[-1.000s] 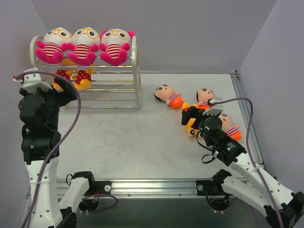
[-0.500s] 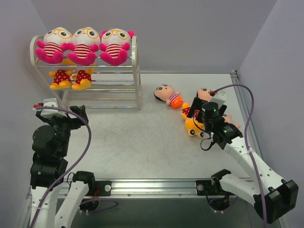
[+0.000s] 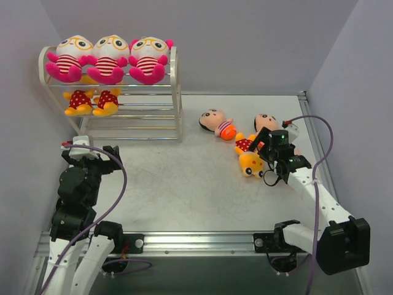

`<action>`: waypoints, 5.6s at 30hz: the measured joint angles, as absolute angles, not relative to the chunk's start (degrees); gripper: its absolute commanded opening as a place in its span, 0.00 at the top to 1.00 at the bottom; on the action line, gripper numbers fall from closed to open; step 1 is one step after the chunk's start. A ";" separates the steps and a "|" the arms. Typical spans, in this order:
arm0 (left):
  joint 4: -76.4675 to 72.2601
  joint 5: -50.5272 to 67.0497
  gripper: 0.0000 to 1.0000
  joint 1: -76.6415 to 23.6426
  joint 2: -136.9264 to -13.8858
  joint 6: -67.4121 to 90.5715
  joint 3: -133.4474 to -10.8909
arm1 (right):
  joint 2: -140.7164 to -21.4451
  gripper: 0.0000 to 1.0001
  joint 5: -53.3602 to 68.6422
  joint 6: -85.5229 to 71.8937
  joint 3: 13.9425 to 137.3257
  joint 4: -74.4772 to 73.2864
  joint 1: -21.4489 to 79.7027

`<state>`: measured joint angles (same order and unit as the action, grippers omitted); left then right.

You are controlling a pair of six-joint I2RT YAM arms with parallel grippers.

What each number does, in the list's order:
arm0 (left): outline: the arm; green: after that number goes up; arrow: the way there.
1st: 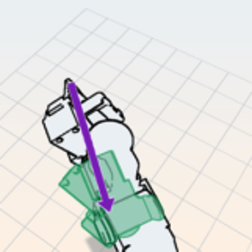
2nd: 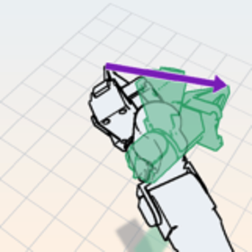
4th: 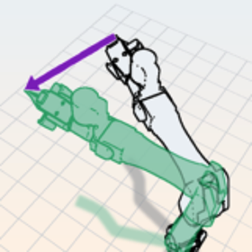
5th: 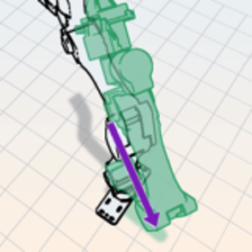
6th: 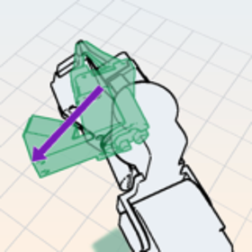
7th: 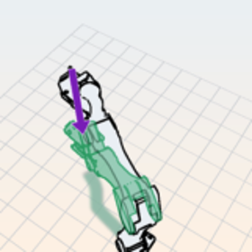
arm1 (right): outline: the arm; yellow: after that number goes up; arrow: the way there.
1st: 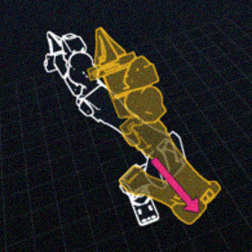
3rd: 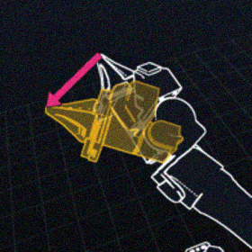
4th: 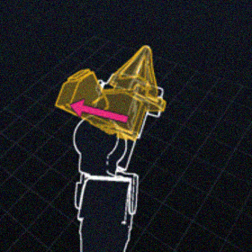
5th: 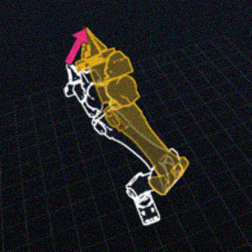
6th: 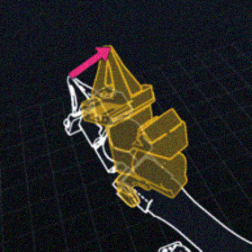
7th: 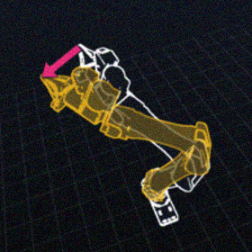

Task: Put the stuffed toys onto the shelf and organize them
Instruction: Grab a stuffed toy with the right arm, then pass the stuffed toy from the right arm to the left, then place the stuffed toy onto shelf

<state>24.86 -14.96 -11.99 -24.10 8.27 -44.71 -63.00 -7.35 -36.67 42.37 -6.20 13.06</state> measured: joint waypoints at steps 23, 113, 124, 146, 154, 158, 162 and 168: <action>22.98 -27.88 0.04 -12.78 -16.60 8.29 -44.45 | -70.46 0.41 -4.91 -55.29 32.34 4.49 11.60; 15.94 30.20 0.98 -23.20 -54.96 25.93 -44.45 | -64.03 0.36 -15.14 3.77 47.05 14.00 64.29; 9.74 21.52 0.98 -22.28 -45.95 33.54 -36.27 | -59.09 0.12 -21.32 1.04 46.94 13.43 64.27; -9.96 -4.69 0.97 -20.99 -26.28 59.66 -20.16 | -56.77 0.12 -23.33 -13.91 40.64 18.48 62.70; -10.74 -14.35 0.97 -20.99 -30.17 61.82 -20.43 | -53.63 0.12 -23.59 -13.89 39.68 18.44 61.19; -10.87 -17.65 0.97 -20.99 -35.20 62.65 -21.58 | -51.22 0.12 -23.79 -13.67 39.13 18.22 60.31; -12.86 -20.21 0.97 -20.99 -39.75 63.02 -23.05 | -48.99 0.12 -23.83 -13.56 37.98 17.76 59.24; -17.58 -23.57 0.94 -20.99 -48.03 63.16 -27.07 | -46.22 0.12 -23.86 -12.91 36.60 16.29 57.10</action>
